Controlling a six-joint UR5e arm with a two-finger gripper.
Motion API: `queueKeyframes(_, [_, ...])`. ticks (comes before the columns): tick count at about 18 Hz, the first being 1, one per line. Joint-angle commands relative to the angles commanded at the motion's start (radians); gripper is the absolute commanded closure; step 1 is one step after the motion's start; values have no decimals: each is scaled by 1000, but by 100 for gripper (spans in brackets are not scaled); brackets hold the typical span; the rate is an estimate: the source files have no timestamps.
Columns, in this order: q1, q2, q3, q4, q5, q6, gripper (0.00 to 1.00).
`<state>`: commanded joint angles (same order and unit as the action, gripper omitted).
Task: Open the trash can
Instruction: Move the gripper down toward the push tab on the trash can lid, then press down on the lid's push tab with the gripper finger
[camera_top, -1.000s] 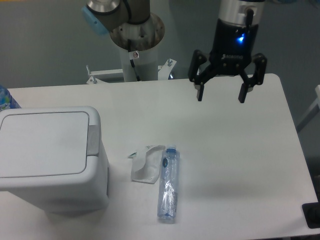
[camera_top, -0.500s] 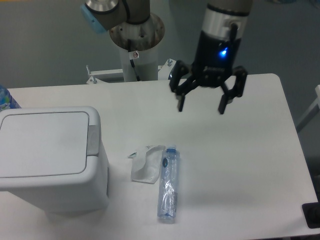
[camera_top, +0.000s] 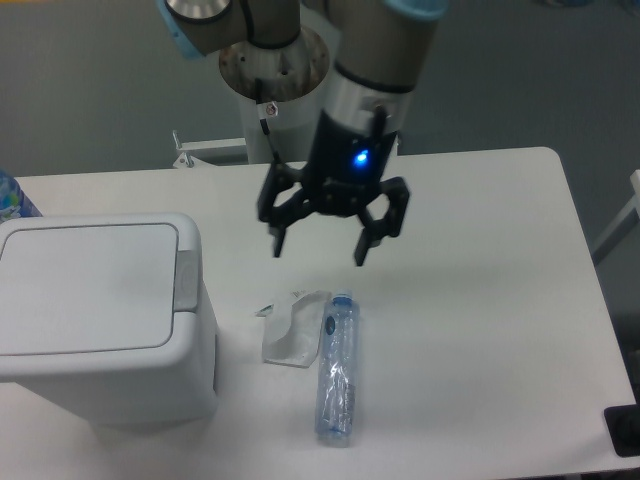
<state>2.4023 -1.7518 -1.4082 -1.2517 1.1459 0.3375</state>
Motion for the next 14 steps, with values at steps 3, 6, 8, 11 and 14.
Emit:
queueKeyframes(3, [-31,-9,-3,0,0,2,0])
queueKeyframes(6, [-57,-18,-8,5,2,6,0])
queueKeyframes(8, [-68,-23,-8,5,2,6,0])
queueKeyframes(11, [-83,-26,-14,8,3,6,0])
queueKeyframes(14, [-86,-28,-23,8,5,11,0])
